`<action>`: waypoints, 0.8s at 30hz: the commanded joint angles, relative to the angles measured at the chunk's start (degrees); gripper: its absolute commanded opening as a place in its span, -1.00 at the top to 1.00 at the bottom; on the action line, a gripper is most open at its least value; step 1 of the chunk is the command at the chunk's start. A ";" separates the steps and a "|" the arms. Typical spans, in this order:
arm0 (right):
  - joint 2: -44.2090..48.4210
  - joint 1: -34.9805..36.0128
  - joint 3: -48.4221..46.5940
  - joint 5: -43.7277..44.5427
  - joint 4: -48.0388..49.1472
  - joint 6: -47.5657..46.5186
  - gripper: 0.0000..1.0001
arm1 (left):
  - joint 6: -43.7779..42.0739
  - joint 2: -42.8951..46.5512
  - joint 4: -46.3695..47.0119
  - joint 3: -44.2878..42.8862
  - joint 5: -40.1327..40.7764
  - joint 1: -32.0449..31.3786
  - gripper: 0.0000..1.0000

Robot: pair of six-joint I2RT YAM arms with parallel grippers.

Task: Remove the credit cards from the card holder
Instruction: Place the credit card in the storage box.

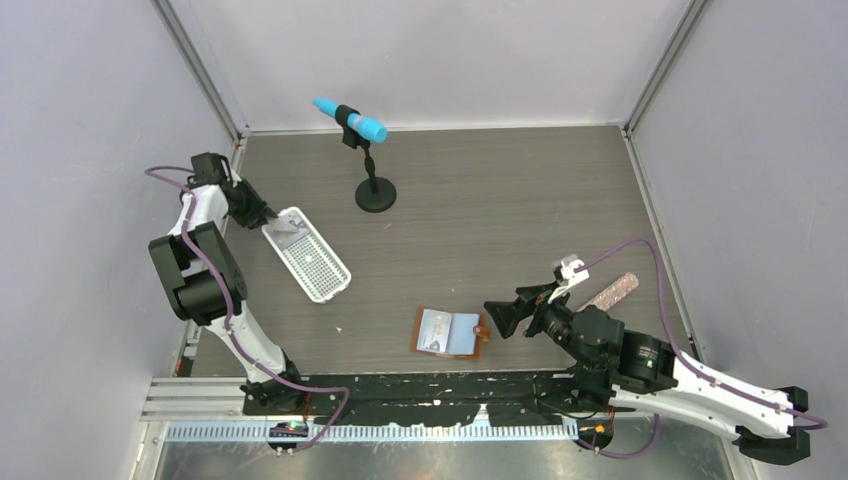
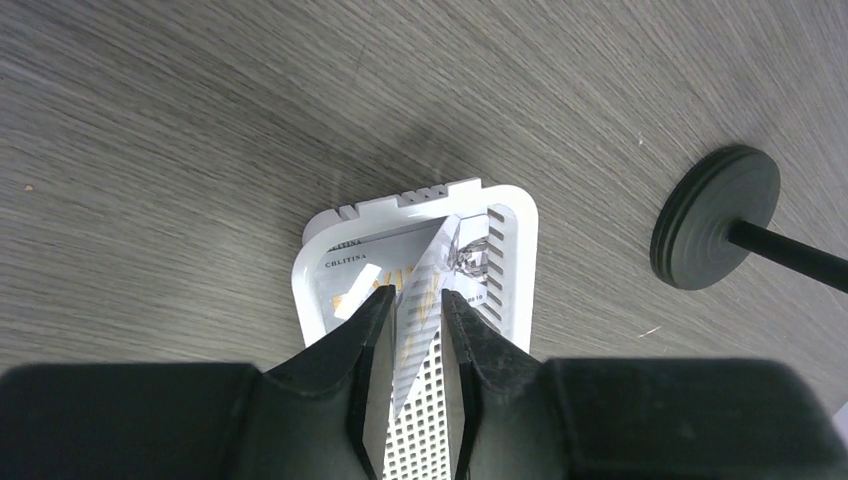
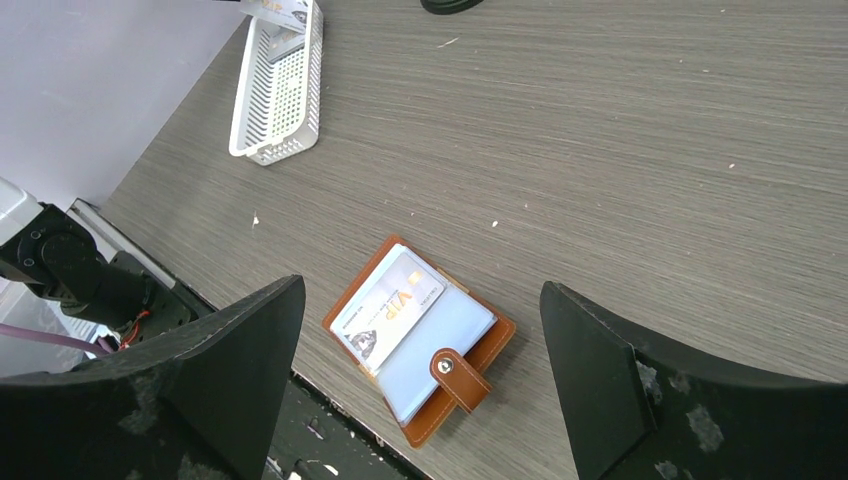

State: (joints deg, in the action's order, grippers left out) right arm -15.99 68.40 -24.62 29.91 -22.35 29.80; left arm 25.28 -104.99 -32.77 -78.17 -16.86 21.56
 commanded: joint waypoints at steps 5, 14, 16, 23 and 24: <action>-1.02 -0.11 -2.62 1.64 1.62 -1.17 -0.92 | -0.29 1.23 0.21 -0.19 3.11 0.51 0.31; -0.34 -0.11 -2.46 1.64 1.61 -0.79 -0.92 | -0.76 1.86 -2.06 -1.55 4.98 0.43 0.08; -0.14 -0.10 -2.37 1.60 1.62 -0.60 -0.92 | -0.67 2.32 -2.17 -1.61 5.09 0.46 0.06; -1.05 -0.10 -2.20 1.83 1.58 0.94 -0.93 | 0.87 4.64 -3.42 -1.87 4.94 0.50 0.01; -1.72 -0.10 -2.69 2.76 1.16 1.83 -0.93 | 1.20 5.35 -3.70 -1.79 4.49 0.44 0.01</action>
State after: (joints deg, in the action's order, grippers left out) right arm -16.62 68.40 -24.97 30.06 -22.33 29.65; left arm 25.32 -104.64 -35.16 -77.97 -12.32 21.56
